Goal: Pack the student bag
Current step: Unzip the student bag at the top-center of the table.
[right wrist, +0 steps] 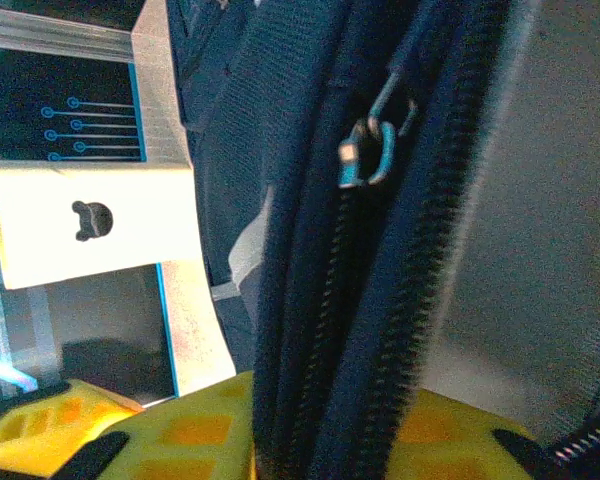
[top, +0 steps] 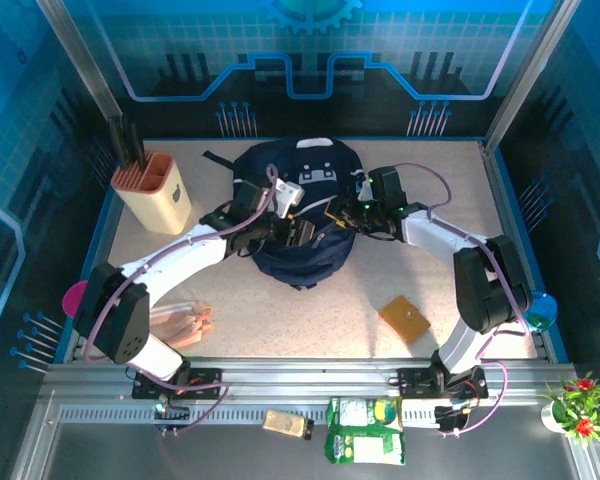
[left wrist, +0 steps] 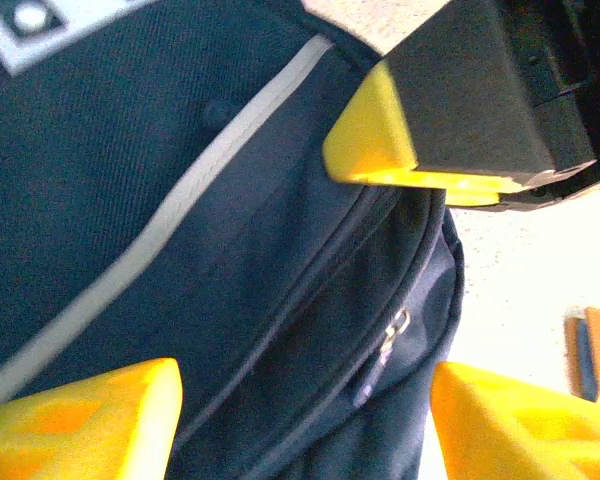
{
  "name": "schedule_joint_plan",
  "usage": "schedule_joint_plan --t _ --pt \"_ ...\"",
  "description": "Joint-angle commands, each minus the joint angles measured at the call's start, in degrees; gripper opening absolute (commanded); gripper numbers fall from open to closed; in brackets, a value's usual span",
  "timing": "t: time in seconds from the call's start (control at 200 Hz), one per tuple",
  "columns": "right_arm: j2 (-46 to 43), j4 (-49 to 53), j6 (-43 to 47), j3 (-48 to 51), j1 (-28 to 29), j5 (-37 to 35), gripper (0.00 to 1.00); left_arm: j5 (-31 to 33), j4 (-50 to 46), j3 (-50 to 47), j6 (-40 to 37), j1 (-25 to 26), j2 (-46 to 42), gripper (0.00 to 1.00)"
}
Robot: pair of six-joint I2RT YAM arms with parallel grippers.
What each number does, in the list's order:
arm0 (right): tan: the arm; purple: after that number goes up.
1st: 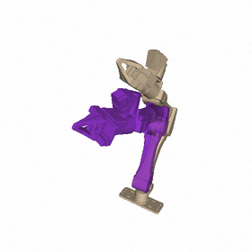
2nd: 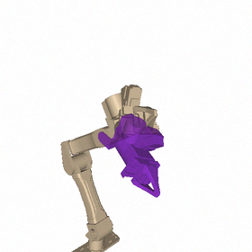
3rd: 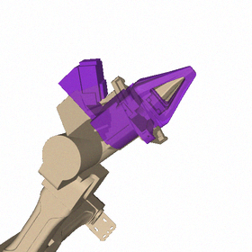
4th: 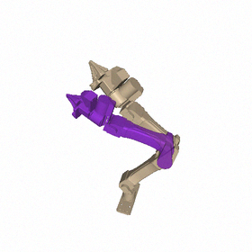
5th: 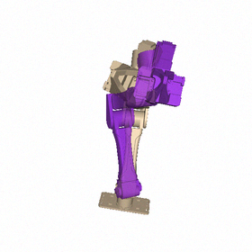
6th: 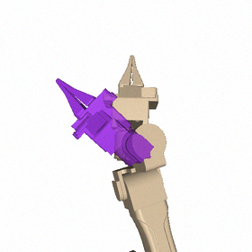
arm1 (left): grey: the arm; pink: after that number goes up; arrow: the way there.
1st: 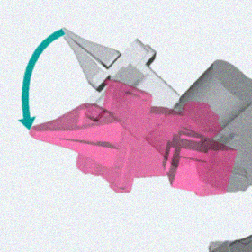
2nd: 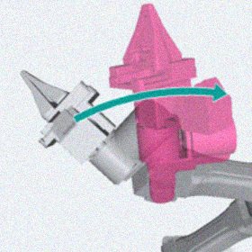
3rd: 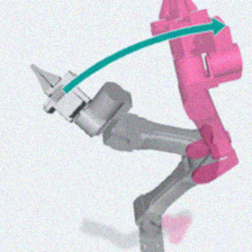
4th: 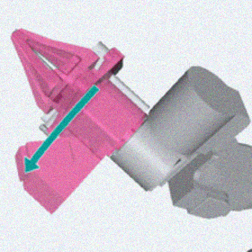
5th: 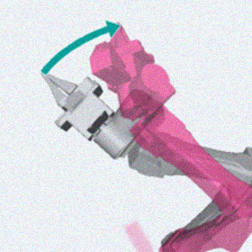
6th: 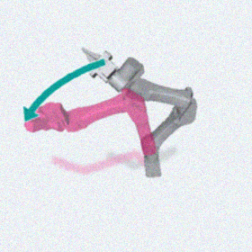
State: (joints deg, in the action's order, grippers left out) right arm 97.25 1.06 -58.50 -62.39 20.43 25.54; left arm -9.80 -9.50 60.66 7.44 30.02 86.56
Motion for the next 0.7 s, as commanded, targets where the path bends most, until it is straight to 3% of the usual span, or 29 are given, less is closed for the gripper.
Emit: schedule_joint_plan --t 0.0,0.31,0.695 --pt "-0.06 -1.02 1.20 -2.13 1.28 0.94 0.21 0.48 1.74 -4.25 17.03 0.44 -2.90 0.67" --pt "-1.62 -3.53 -0.83 -1.62 1.55 3.30 0.21 -0.27 8.05 -11.40 28.73 5.73 -4.21 0.63" --pt "-3.09 -11.27 -8.38 1.69 1.54 6.97 0.20 3.97 18.59 -10.74 33.80 7.26 2.11 0.54"
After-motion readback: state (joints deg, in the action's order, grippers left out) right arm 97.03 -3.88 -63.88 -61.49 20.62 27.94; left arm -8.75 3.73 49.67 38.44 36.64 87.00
